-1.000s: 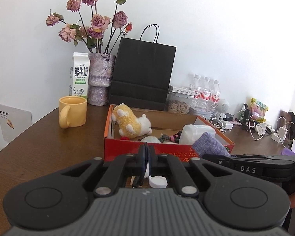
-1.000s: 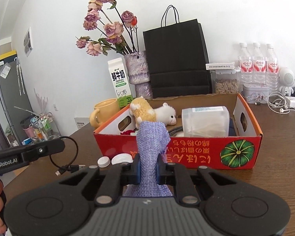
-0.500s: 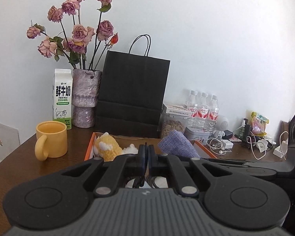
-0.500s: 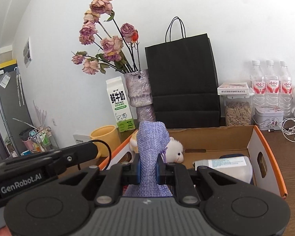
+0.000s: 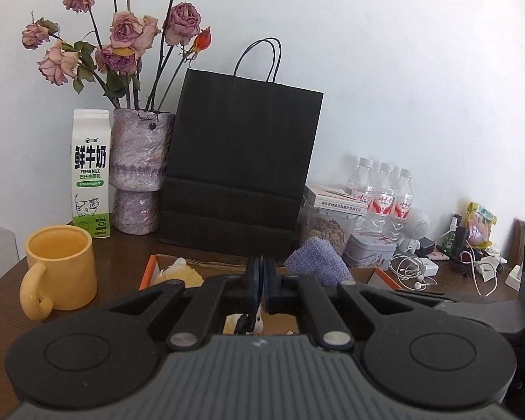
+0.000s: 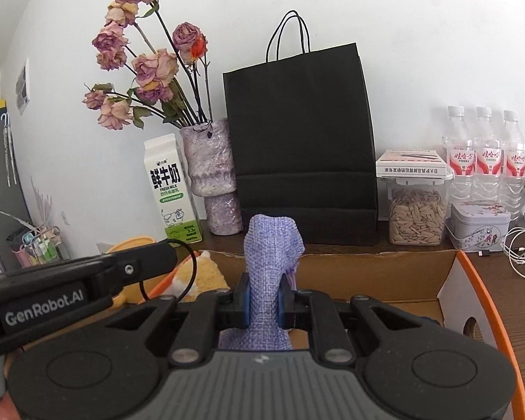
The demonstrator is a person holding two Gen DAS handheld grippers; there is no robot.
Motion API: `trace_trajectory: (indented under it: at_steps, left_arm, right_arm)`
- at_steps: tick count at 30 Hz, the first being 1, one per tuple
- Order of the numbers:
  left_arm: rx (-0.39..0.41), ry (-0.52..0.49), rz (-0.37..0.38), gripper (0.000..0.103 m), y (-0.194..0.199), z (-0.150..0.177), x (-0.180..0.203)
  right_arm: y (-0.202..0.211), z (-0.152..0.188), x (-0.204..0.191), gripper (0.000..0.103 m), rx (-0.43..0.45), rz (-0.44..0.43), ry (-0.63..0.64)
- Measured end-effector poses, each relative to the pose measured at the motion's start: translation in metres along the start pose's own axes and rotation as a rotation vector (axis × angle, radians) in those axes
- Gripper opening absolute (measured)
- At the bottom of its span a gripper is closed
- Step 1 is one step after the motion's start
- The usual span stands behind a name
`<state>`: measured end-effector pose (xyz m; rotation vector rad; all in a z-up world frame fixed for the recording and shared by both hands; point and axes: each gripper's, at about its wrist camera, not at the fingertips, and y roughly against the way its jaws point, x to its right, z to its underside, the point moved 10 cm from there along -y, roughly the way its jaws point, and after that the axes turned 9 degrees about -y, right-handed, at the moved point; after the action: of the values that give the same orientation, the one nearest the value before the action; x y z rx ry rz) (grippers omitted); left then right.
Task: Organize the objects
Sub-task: 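Open both tools to drop the pouch and cable into the box, then move both tools back from the box toward the small items on the table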
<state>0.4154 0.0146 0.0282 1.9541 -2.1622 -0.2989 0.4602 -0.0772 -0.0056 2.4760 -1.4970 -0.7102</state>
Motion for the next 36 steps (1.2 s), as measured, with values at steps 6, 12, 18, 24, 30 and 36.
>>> trace_trajectory:
  at_steps: [6, 12, 18, 24, 30, 36]
  left_arm:
    - [-0.023, -0.005, -0.007, 0.014, -0.011, 0.007, -0.005]
    - [0.000, 0.010, -0.061, 0.096, -0.005, 0.007, -0.016]
    - [0.019, 0.011, -0.109, 0.103, 0.001, 0.006, -0.022]
    - [0.029, 0.001, -0.123, 0.103, 0.012, 0.009, -0.023]
    - [0.050, 0.005, -0.143, 0.103, 0.035, 0.024, -0.029]
    - [0.001, 0.024, -0.182, 0.103, 0.067, 0.044, -0.038]
  right_arm:
    - [-0.009, 0.006, 0.006, 0.025, -0.043, 0.046, 0.051]
    - [-0.004, 0.007, 0.014, 0.092, -0.019, 0.136, 0.092]
    - [0.002, 0.006, 0.018, 0.101, -0.005, 0.153, 0.095]
    - [0.014, 0.009, 0.017, 0.101, 0.010, 0.147, 0.111]
    - [0.041, 0.017, 0.018, 0.102, 0.052, 0.152, 0.145]
    - [0.077, 0.033, 0.008, 0.102, 0.064, 0.127, 0.185]
